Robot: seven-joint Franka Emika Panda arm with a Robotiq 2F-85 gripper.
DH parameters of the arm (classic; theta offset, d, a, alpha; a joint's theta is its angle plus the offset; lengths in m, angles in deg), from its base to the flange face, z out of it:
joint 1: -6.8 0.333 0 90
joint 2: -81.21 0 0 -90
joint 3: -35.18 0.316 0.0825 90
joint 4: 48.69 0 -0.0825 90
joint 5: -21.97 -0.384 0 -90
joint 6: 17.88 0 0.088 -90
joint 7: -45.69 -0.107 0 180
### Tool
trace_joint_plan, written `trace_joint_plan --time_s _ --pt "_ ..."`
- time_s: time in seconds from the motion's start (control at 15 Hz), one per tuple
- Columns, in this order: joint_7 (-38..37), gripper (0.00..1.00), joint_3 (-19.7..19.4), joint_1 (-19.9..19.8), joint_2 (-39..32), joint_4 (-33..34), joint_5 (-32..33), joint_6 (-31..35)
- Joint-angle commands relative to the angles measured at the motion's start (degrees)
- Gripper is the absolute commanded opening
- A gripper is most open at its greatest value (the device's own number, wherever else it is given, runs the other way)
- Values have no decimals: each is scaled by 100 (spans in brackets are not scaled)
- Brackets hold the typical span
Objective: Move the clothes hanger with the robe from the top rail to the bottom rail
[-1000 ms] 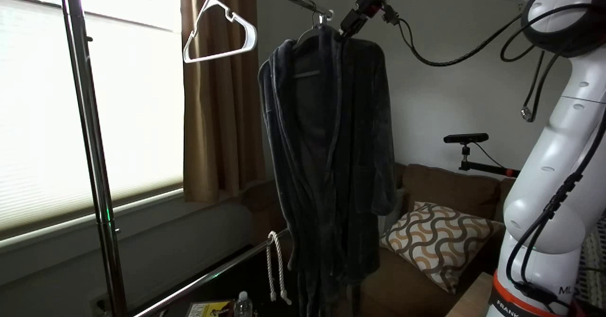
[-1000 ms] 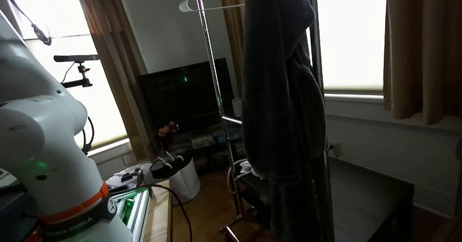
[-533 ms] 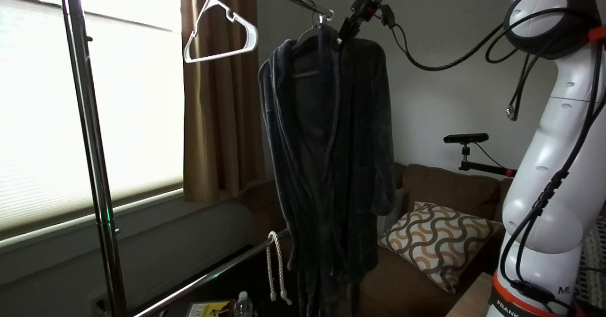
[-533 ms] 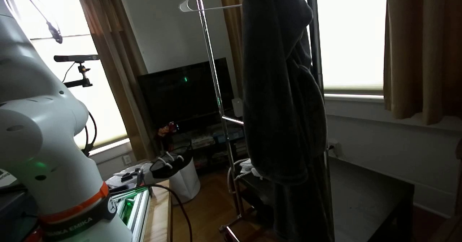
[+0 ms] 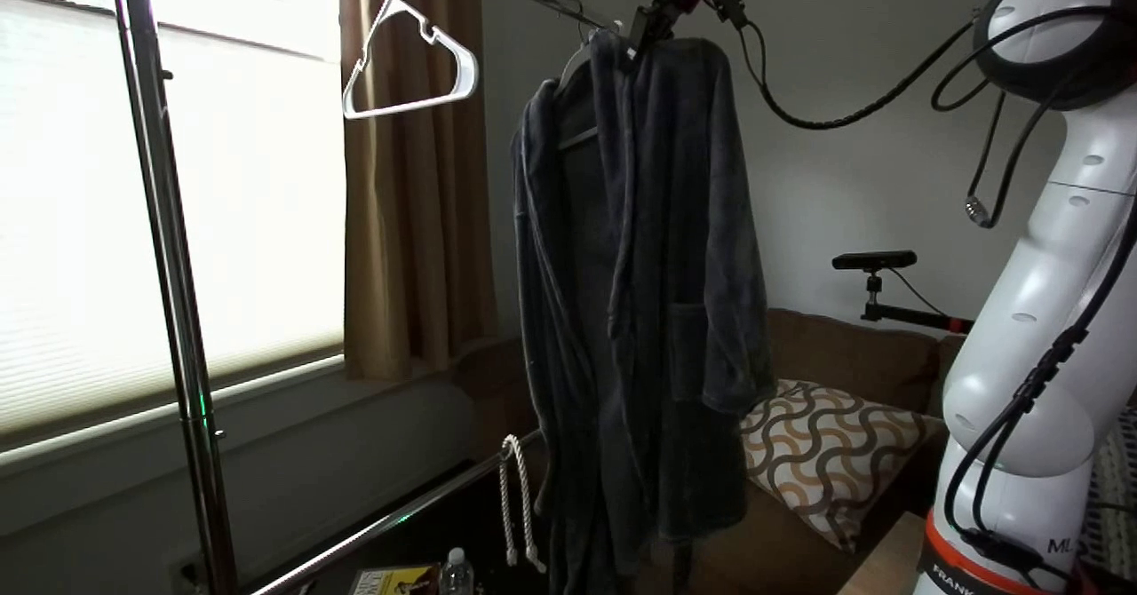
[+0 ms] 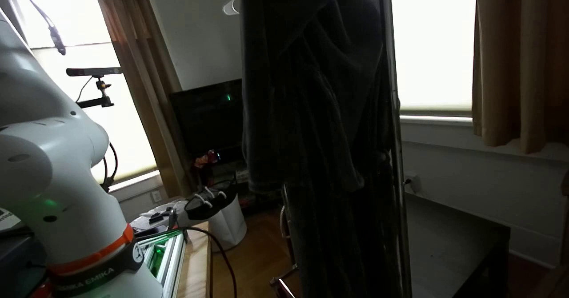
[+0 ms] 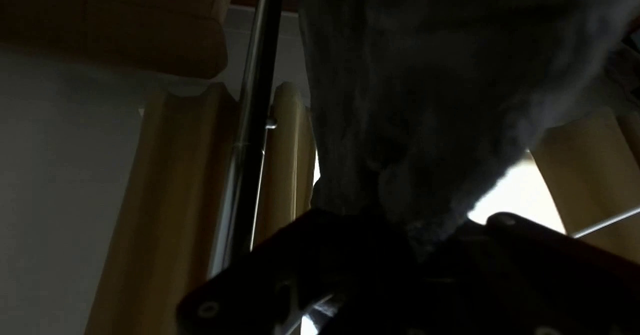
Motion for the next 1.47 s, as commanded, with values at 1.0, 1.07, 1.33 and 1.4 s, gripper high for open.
trace_joint_plan --time_s 1.0,1.07,1.33,1.4 --pt "498 2 95 491 2170 -2416 -237 2037" --pt "597 2 61 551 2274 -2594 -251 1990" --pt "738 2 -116 767 2616 -3477 -394 1774" --pt "672 2 -77 739 2636 -3658 -345 1747"
